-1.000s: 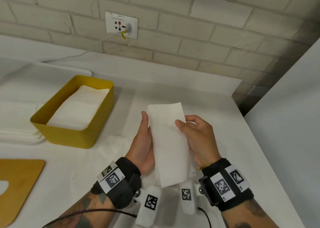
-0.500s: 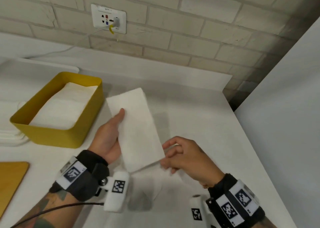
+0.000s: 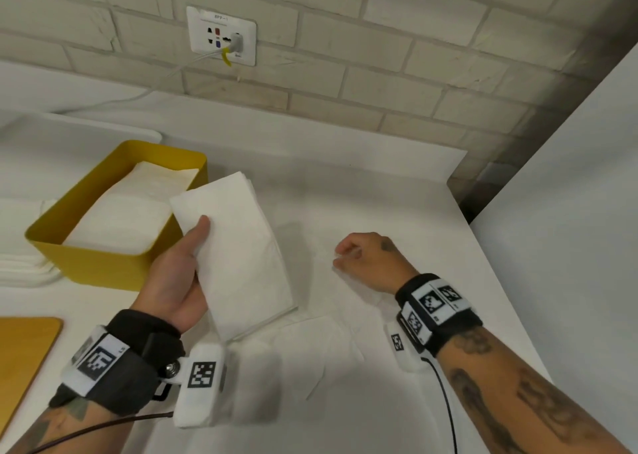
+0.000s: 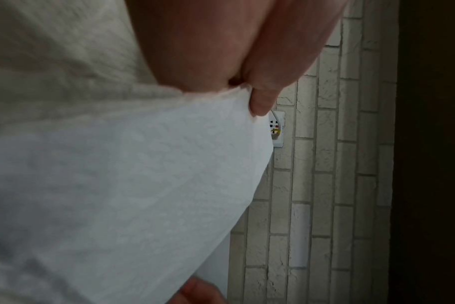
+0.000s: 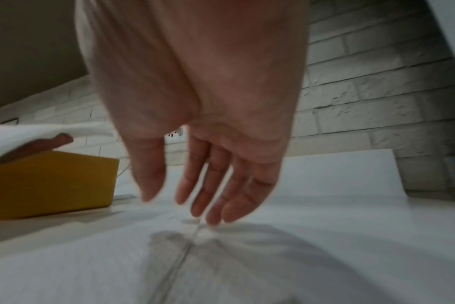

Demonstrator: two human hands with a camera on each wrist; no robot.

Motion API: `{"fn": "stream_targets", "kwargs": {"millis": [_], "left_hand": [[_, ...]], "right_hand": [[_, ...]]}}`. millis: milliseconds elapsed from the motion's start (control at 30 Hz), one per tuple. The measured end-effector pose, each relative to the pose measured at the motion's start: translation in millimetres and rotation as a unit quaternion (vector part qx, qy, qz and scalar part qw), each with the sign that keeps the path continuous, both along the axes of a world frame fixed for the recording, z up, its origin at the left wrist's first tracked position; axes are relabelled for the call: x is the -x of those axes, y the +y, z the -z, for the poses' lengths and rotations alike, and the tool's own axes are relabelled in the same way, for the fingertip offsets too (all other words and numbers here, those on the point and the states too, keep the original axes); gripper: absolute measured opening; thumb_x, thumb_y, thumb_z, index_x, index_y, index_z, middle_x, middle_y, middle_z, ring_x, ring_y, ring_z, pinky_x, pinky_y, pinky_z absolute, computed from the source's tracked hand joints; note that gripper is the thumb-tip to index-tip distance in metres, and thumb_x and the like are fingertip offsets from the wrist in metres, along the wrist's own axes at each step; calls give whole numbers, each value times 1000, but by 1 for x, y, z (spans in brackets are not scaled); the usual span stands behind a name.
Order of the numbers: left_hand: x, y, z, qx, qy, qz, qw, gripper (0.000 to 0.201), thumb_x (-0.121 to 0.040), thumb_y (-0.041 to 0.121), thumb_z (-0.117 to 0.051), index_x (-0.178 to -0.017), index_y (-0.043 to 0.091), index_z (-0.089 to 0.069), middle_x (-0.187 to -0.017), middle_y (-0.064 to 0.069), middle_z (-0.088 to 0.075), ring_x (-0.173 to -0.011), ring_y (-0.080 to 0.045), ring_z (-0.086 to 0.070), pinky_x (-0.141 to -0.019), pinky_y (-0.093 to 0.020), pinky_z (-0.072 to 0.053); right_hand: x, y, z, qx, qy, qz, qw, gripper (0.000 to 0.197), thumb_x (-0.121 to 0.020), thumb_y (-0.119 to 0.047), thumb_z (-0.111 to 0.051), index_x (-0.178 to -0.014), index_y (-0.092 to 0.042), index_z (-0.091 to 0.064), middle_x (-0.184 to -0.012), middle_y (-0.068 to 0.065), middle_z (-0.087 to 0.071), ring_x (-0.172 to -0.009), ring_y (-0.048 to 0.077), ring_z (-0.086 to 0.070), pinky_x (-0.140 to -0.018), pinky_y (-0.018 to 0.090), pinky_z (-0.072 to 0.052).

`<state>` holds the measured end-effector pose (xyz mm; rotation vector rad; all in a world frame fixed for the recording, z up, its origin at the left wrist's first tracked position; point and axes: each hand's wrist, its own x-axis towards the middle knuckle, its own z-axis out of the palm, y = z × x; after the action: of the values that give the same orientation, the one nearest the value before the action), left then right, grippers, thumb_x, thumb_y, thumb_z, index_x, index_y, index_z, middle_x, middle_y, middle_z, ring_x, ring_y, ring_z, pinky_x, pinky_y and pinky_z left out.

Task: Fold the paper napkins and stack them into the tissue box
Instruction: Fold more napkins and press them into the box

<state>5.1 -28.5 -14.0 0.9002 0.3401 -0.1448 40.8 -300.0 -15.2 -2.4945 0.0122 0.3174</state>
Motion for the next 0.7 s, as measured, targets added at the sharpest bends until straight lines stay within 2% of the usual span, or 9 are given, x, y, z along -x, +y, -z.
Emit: {"fn": "stream_targets", "kwargs": {"millis": [67, 167, 233, 300, 400, 467, 533, 600, 700], "left_hand": [[1, 2, 0, 1, -2, -3, 1000, 26, -105, 33, -51, -122, 20, -65, -115, -5, -77, -103, -20, -75, -91, -42, -59], [3, 7, 1, 2, -4, -16, 1000, 27, -105, 33, -51, -125, 21, -64, -115, -4, -77, -102, -20, -75, -89, -43, -60], [4, 11, 2, 0, -4, -22, 1000, 31, -104, 33, -52, -131, 21, -63, -118, -5, -76, -105, -21, -74, -90, -42, -55], [4, 12, 3, -1, -5, -26, 1000, 33, -104, 32, -52, -133, 21, -62, -119, -4, -76, -106, -20, -74, -90, -41, -54], [3, 13, 5, 7, -5, -24, 1000, 34, -104, 32, -53, -134, 20, -61, -121, -5, -75, -107, -21, -74, -90, -42, -54], [2, 14, 7, 13, -5, -21, 1000, 35, -104, 32, -53, -136, 19, -60, -122, -6, -75, -109, -22, -73, -91, -42, -53], [0, 14, 8, 14, -3, -18, 1000, 37, -104, 33, -53, -137, 20, -60, -124, -6, -74, -110, -22, -73, -90, -42, -54], [-2, 12, 9, 14, -4, -16, 1000, 36, -104, 33, -52, -137, 20, -60, -124, -6, -74, -109, -22, -73, -87, -42, -57], [-3, 10, 8, 18, -6, -13, 1000, 31, -105, 31, -51, -131, 19, -62, -120, -5, -75, -106, -20, -74, -86, -40, -62]], "right_hand": [[-4, 19, 1, -22, -12, -78, 997, 26, -92, -28, -72, -117, -21, -70, -123, -7, -65, -118, 11, -58, -102, 26, -45], [-10, 45, 4, -31, 14, -154, 988, 39, -90, -35, -73, -127, -30, -63, -132, -11, -60, -125, 9, -51, -109, 30, -41], [-13, 58, 8, 32, 46, -195, 979, 52, -86, -44, -72, -135, -36, -56, -137, -13, -53, -129, 11, -46, -112, 35, -36], [-17, 62, 12, 93, 46, -220, 970, 55, -86, -41, -73, -136, -35, -53, -126, -10, -53, -122, 14, -47, -109, 37, -31], [-19, 57, 13, 64, 61, -208, 974, 42, -85, -32, -76, -124, -31, -61, -97, -10, -55, -94, 12, -56, -96, 32, -40], [-18, 52, 14, 56, 58, -204, 976, 32, -86, -28, -77, -116, -22, -66, -88, -11, -51, -82, 8, -52, -83, 24, -42], [-15, 47, 14, 58, 56, -200, 976, 27, -88, -28, -76, -112, -17, -68, -92, -7, -51, -85, 11, -53, -81, 23, -45], [-12, 40, 13, 41, 59, -186, 980, 20, -89, -30, -75, -105, -21, -67, -102, -4, -53, -95, 14, -55, -88, 25, -46], [-11, 21, 3, 21, 66, -155, 986, 12, -89, -33, -74, -92, -27, -64, -109, -5, -56, -103, 14, -56, -89, 25, -43]]}}
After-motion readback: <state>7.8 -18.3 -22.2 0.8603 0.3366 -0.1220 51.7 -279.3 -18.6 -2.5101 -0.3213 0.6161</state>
